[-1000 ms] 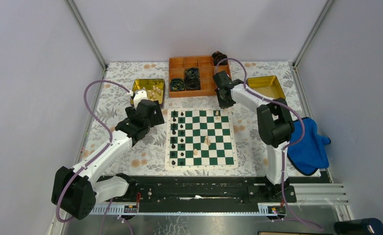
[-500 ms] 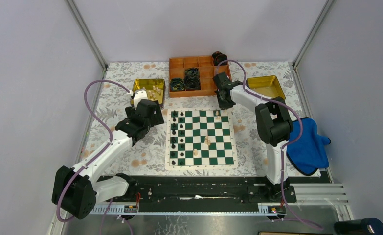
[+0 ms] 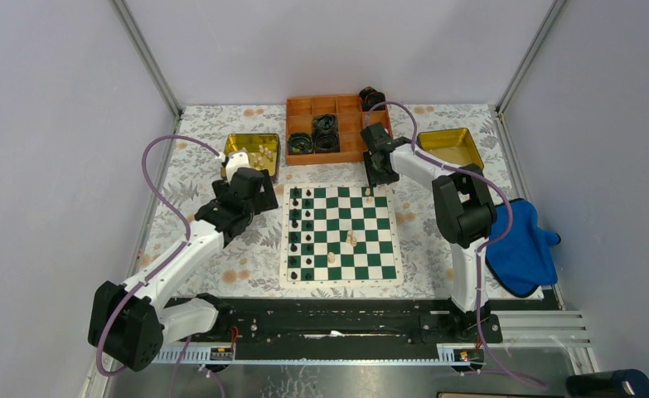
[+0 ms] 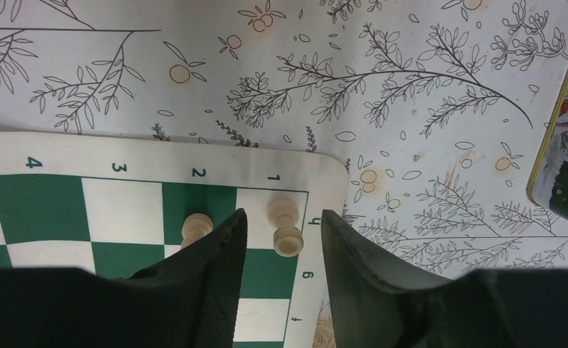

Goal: Set up the chess pieces on the board
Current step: Place the chess piece on the chessboard, then pick up the chess piece from the chessboard, then place the chess piece on the chessboard, then pick up the chess piece from the chessboard.

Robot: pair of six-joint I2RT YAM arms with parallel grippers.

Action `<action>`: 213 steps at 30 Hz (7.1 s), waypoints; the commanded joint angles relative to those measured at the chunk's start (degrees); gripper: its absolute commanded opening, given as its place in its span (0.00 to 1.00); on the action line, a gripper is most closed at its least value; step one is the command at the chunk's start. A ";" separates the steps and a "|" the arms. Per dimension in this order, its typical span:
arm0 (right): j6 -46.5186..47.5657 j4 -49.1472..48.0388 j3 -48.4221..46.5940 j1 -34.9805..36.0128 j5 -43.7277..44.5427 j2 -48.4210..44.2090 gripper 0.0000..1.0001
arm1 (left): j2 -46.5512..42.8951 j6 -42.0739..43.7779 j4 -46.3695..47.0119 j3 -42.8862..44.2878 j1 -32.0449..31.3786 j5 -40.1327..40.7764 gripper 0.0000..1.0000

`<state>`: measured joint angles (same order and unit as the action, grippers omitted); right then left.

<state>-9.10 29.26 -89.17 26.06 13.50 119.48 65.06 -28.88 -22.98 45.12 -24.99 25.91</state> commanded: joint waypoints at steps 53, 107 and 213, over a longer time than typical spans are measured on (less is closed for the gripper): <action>-14.19 0.35 17.77 24.16 -2.51 -17.76 0.50 | -3.54 -1.44 2.52 -1.42 0.56 -5.76 0.99; -12.29 3.57 9.10 24.08 5.50 -14.39 0.16 | -3.16 -1.08 3.55 -2.58 0.56 -6.05 0.99; -5.72 6.68 5.15 5.38 -1.18 -20.39 0.60 | -1.90 -2.18 5.02 -3.98 0.56 -6.70 0.99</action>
<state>-16.01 34.46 -84.31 28.10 12.51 104.92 63.53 -30.26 -21.32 41.95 -24.95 20.01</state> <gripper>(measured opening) 0.591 0.987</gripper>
